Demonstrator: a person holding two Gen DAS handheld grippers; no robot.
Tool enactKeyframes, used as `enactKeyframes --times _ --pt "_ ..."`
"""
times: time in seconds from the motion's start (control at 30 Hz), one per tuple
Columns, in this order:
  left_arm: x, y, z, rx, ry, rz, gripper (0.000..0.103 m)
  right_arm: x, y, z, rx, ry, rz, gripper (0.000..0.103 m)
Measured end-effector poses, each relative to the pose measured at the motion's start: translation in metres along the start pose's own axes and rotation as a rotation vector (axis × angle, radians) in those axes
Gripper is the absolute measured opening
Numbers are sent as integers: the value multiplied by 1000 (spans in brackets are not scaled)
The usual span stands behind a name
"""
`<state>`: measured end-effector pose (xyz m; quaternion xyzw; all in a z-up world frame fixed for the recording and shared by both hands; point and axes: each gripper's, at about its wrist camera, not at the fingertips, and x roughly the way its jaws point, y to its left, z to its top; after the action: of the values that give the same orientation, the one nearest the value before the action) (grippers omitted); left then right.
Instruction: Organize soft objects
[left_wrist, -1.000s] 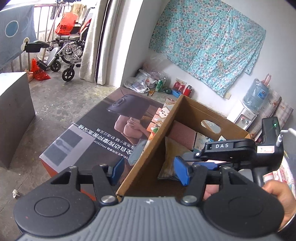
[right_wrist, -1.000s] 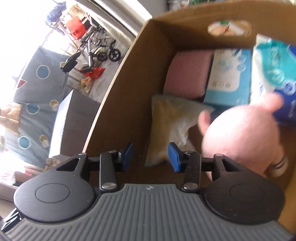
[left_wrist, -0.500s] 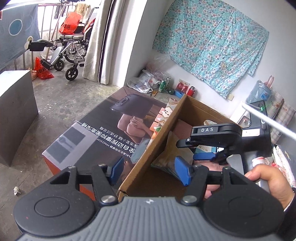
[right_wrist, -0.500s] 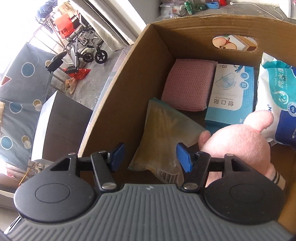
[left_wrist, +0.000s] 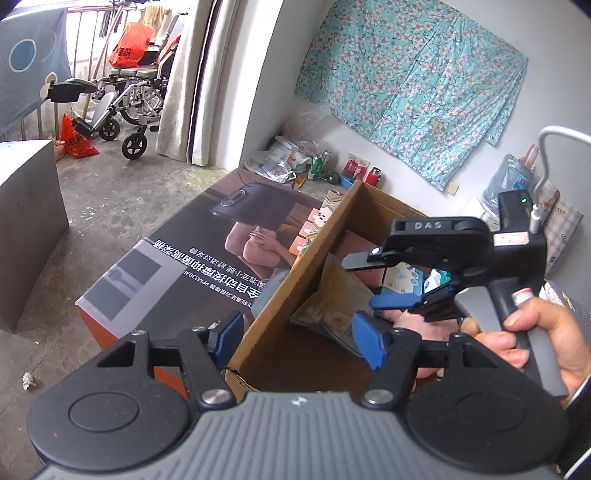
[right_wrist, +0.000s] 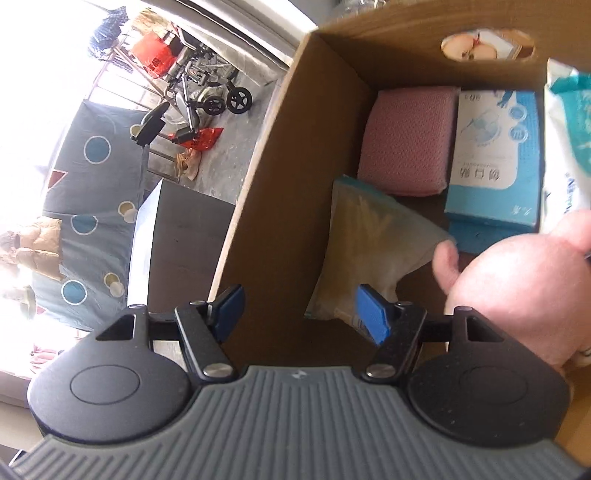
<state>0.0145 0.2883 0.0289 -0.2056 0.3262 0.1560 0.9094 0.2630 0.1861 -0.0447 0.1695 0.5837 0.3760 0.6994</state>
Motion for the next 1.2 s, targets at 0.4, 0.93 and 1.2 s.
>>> enactKeyframes --times 0.4,0.93,1.2 --pt "9 -37 -24 139 21 -73 75 -75 -32 14 -137 -41 -341 69" --pt "2 -35 -35 153 41 -16 75 -1 47 -8 -711 126 -458 64" --pt "-1 -26 -33 137 40 7 75 40 38 -2 -756 275 -518 44"
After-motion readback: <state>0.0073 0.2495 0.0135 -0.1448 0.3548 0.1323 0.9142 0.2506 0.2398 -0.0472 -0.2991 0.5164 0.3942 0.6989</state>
